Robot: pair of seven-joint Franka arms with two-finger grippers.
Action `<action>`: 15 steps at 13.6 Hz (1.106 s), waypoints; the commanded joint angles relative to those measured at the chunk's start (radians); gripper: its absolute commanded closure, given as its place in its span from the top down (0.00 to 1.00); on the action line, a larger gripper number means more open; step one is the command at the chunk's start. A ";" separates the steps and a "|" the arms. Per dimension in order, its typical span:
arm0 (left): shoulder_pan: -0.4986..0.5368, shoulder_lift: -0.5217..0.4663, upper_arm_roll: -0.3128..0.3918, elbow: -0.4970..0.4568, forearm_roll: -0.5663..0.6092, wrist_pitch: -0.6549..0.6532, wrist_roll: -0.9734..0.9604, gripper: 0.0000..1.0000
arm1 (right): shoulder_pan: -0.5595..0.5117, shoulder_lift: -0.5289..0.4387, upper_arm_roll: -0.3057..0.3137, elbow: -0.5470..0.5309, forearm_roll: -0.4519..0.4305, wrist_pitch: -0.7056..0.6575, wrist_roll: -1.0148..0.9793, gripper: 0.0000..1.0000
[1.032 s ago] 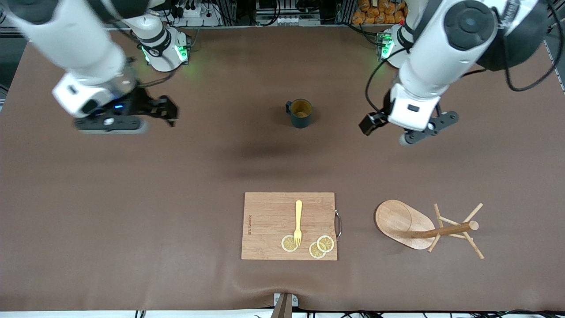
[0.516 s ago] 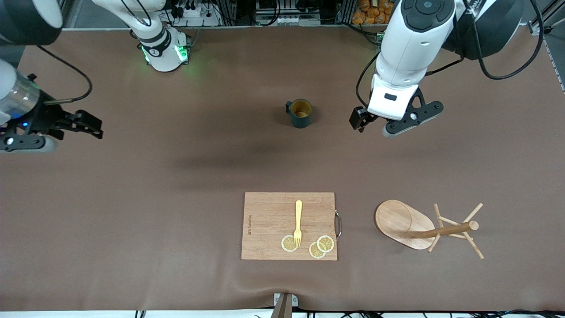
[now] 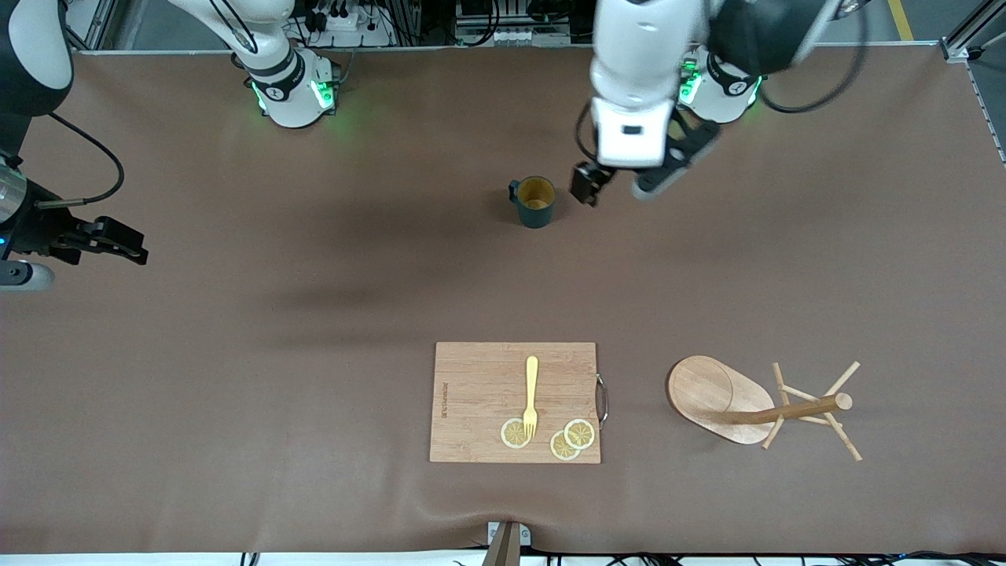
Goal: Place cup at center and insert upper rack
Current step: 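Raise the right gripper away while the left gripper reaches the mug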
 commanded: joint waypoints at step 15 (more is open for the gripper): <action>-0.534 0.480 0.015 0.188 0.353 -0.128 -0.682 1.00 | -0.001 0.003 -0.089 -0.008 -0.004 0.041 -0.071 1.00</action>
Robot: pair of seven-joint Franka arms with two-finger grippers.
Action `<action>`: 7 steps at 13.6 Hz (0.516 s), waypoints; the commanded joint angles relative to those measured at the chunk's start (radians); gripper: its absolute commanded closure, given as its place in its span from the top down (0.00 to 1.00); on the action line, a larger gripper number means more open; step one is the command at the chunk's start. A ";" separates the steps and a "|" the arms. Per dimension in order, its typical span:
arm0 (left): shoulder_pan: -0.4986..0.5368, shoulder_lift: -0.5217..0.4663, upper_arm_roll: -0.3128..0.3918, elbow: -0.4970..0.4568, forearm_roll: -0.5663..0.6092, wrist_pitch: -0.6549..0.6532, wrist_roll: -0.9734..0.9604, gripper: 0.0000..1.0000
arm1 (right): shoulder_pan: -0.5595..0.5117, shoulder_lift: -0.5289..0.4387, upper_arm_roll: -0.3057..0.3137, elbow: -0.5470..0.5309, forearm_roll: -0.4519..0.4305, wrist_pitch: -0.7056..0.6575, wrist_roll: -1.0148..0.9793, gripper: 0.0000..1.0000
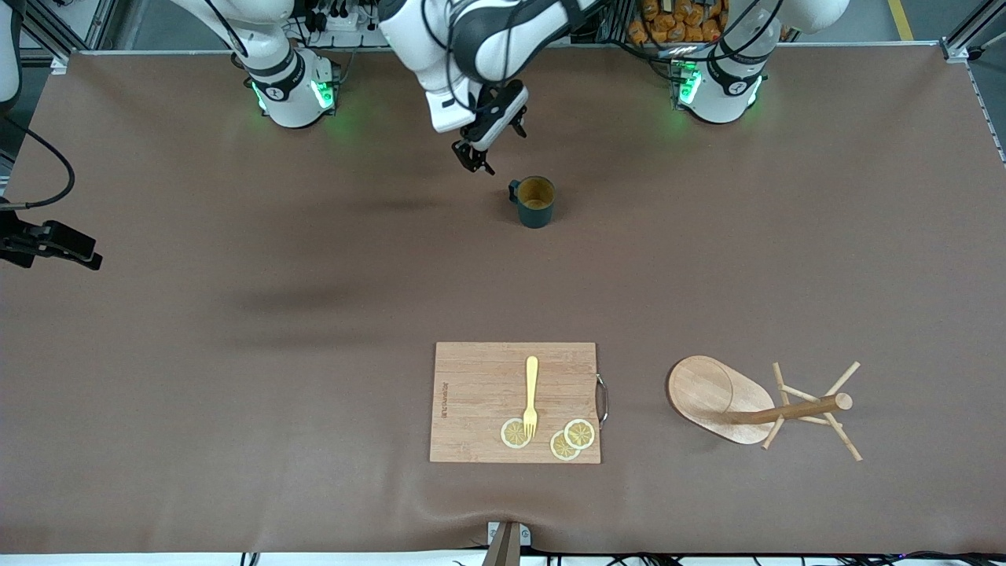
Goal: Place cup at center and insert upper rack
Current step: 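Lower the left gripper and grasp the teal mug by its handle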
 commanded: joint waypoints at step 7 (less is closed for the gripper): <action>-0.168 0.268 0.081 0.142 0.121 -0.072 -0.158 1.00 | 0.167 -0.001 -0.136 -0.003 -0.006 0.009 -0.005 1.00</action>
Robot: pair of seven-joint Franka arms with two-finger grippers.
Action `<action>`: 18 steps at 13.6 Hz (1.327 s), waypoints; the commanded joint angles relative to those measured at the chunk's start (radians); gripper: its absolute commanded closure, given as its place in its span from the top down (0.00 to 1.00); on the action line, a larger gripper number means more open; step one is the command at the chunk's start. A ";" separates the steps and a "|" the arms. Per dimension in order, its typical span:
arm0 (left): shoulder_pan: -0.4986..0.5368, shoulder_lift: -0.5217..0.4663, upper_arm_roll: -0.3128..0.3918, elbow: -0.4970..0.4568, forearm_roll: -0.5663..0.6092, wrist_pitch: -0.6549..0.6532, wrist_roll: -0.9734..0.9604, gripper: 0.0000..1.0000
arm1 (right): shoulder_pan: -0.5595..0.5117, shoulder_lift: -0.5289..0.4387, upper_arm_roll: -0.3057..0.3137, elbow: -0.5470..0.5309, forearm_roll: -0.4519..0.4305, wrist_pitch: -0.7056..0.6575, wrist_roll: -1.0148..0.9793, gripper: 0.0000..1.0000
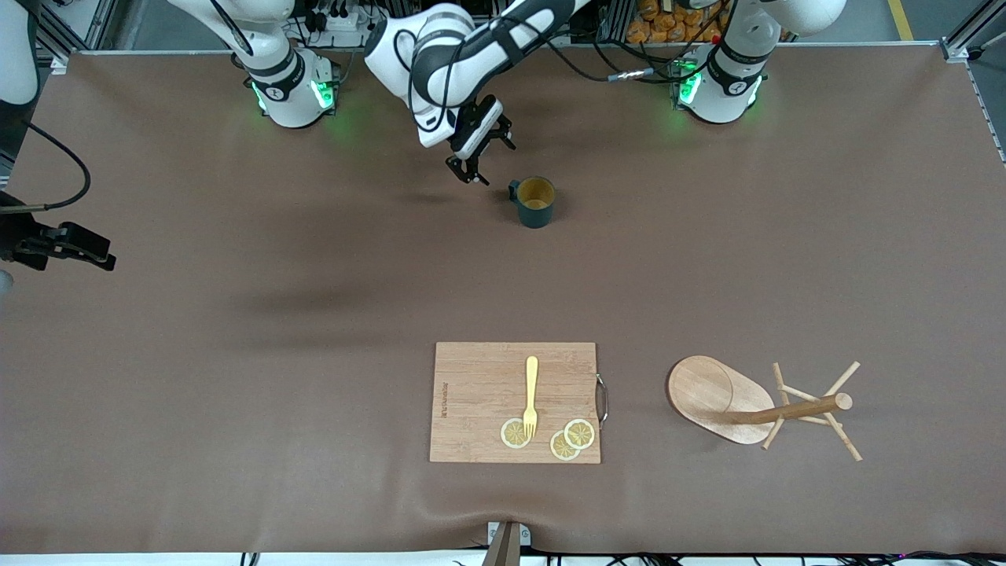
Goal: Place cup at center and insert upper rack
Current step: 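Lower the left gripper and grasp the teal mug by its handle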
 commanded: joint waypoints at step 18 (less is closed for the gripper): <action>-0.042 0.149 0.048 0.058 0.071 -0.033 -0.054 0.54 | 0.125 0.025 -0.143 0.025 0.166 -0.104 -0.005 1.00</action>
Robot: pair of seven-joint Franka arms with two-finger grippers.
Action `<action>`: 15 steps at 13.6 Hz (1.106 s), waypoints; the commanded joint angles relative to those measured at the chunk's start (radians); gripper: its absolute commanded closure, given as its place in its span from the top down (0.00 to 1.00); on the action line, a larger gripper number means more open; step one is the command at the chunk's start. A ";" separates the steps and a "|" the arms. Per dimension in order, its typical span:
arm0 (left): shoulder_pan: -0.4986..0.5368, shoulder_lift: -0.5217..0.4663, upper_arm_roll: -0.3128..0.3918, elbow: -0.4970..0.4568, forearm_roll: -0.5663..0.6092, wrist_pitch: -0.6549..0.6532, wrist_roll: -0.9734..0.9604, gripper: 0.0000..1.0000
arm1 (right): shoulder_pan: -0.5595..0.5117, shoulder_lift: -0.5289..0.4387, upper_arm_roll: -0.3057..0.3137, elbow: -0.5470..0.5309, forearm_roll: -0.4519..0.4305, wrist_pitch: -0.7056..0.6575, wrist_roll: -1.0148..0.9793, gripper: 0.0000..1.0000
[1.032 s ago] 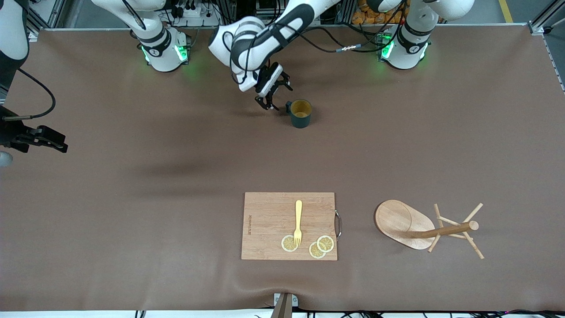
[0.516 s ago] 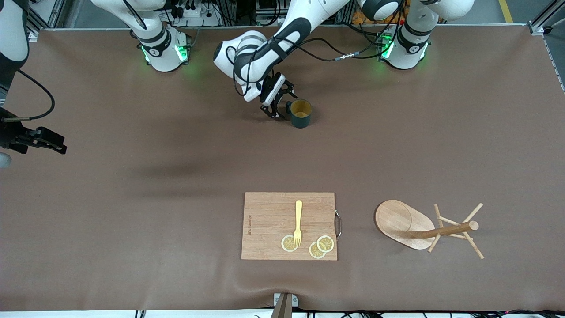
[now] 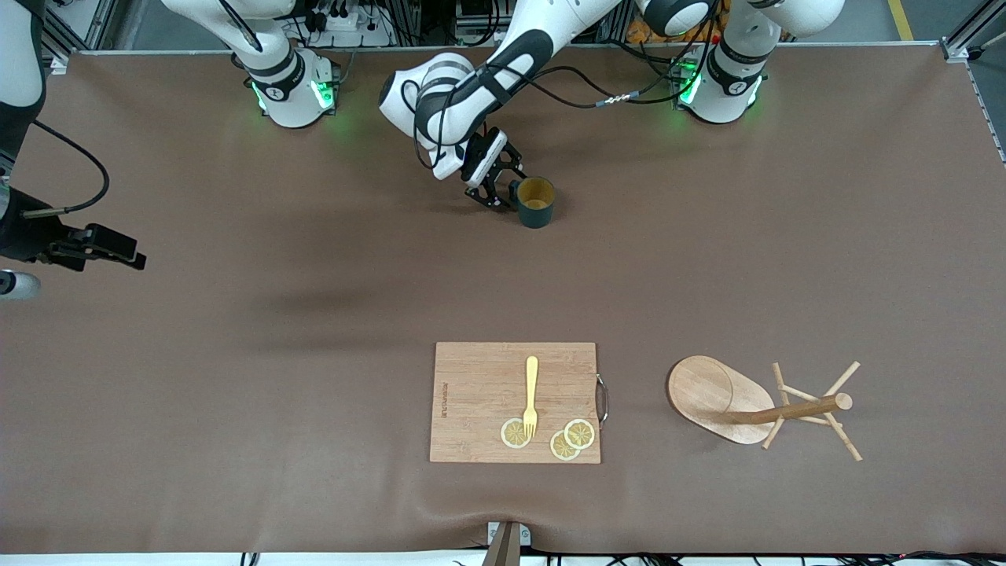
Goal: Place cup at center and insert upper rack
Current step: 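Lower the left gripper and grasp the teal mug by its handle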
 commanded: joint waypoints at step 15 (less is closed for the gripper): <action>0.037 -0.129 -0.016 0.027 -0.015 -0.016 0.126 0.00 | -0.019 0.008 -0.008 0.026 -0.037 -0.100 0.007 1.00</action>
